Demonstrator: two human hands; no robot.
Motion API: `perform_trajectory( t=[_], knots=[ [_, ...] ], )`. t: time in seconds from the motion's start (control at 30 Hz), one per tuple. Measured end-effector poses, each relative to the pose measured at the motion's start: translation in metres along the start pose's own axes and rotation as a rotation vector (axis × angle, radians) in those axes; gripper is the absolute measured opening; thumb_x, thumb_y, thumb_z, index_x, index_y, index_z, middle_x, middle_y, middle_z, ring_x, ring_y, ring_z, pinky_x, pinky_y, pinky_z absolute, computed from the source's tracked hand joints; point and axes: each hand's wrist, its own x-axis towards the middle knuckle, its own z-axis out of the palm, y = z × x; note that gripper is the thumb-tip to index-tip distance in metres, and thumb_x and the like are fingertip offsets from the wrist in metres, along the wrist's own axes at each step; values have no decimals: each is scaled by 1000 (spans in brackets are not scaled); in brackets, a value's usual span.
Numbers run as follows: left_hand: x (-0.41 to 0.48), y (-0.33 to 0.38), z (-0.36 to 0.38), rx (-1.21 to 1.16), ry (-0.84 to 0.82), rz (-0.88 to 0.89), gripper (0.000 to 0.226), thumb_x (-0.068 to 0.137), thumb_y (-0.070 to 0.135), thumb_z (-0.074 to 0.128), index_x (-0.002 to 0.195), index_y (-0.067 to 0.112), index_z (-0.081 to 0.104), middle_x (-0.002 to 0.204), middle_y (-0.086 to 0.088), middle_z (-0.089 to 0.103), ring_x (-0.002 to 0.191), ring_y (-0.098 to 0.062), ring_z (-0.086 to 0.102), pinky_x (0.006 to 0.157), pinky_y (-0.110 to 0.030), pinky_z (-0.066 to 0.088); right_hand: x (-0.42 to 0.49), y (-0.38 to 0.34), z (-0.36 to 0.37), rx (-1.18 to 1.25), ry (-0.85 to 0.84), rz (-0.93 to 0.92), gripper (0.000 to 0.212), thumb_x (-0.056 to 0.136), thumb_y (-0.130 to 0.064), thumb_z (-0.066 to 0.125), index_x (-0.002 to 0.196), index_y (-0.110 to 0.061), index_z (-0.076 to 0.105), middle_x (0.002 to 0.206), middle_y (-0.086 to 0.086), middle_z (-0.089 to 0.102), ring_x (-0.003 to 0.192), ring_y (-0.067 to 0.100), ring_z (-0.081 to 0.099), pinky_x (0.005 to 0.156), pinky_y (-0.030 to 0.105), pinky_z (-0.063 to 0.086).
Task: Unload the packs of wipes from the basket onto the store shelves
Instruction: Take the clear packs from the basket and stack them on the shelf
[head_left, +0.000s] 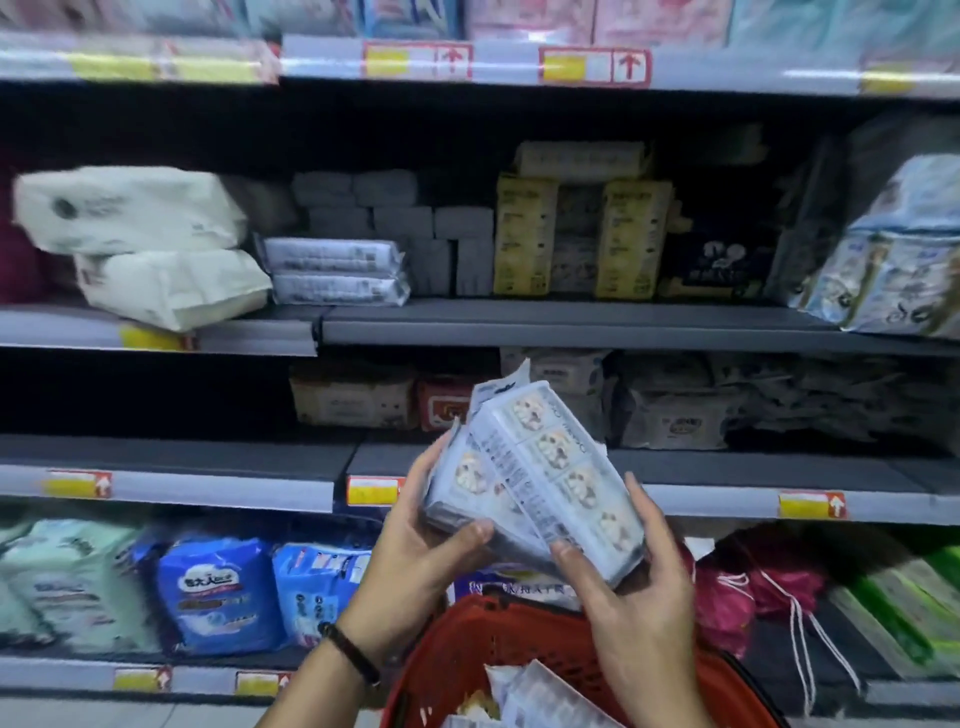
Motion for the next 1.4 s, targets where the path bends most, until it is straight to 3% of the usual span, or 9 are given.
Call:
perform_trajectory(
  t=[0.17, 0.3, 0.43, 0.63, 0.77, 0.9, 1.1, 1.2, 1.4],
  knots=[
    [20, 58, -12, 45, 181, 150, 75, 87, 8, 83, 145, 46, 52, 141, -5, 68, 125, -33, 69, 90, -54, 62, 39, -66, 48, 6, -23, -152, 102, 67, -39, 94, 152, -55, 41, 147, -14, 57, 133, 5, 59, 102, 32, 56],
    [48, 115, -28, 202, 335, 294, 68, 82, 23, 90, 138, 34, 53, 133, -1, 71, 124, -26, 69, 96, -59, 59, 74, -113, 98, 44, 12, -241, 97, 68, -43, 94, 151, -37, 42, 141, -17, 59, 130, 2, 59, 106, 30, 52],
    [78, 169, -47, 341, 441, 390, 60, 78, 34, 86, 124, 21, 50, 122, -2, 74, 109, -13, 75, 88, -34, 63, 116, -148, 149, -19, -12, -282, 96, 74, -50, 91, 156, -27, 48, 142, -15, 63, 131, 3, 58, 109, 29, 51],
    [141, 222, -98, 370, 428, 350, 49, 87, 13, 85, 124, 28, 55, 119, -4, 76, 109, -28, 76, 88, -52, 64, 190, -179, 227, -114, -38, -315, 107, 70, -65, 88, 158, -20, 47, 136, -10, 64, 128, 9, 59, 111, 35, 51],
    [180, 253, -120, 876, 631, 480, 42, 81, 39, 89, 116, 35, 65, 104, 7, 77, 93, -17, 76, 85, -43, 64, 227, -186, 267, -191, -62, -328, 99, 75, -68, 83, 154, -18, 51, 134, -7, 62, 128, 11, 56, 110, 35, 49],
    [199, 263, -130, 1380, 710, 341, 53, 82, 48, 86, 119, 14, 70, 115, -7, 63, 106, -28, 66, 93, -37, 52, 244, -177, 288, -321, -156, -254, 73, 79, -67, 80, 124, -13, 66, 117, 5, 68, 111, 26, 66, 90, 36, 55],
    [210, 247, -132, 1521, 675, 307, 59, 95, 33, 76, 143, 13, 48, 132, -17, 62, 113, -39, 66, 92, -45, 55, 249, -167, 299, -368, -173, -187, 61, 79, -67, 80, 89, -9, 63, 89, 4, 69, 86, 22, 68, 75, 43, 59],
    [211, 243, -130, 1563, 662, 262, 48, 101, 32, 67, 141, 12, 51, 137, -16, 56, 112, -40, 65, 92, -45, 54, 250, -177, 299, -444, -212, -185, 62, 81, -68, 77, 95, -10, 63, 99, 5, 68, 88, 19, 65, 64, 33, 49],
    [201, 241, -115, 1622, 653, 208, 63, 100, 5, 60, 156, 15, 32, 165, -21, 22, 126, -43, 60, 96, -43, 53, 242, -190, 289, -580, -293, -158, 78, 83, -71, 73, 129, -11, 55, 130, 9, 58, 114, 25, 60, 86, 38, 53]
  ],
)
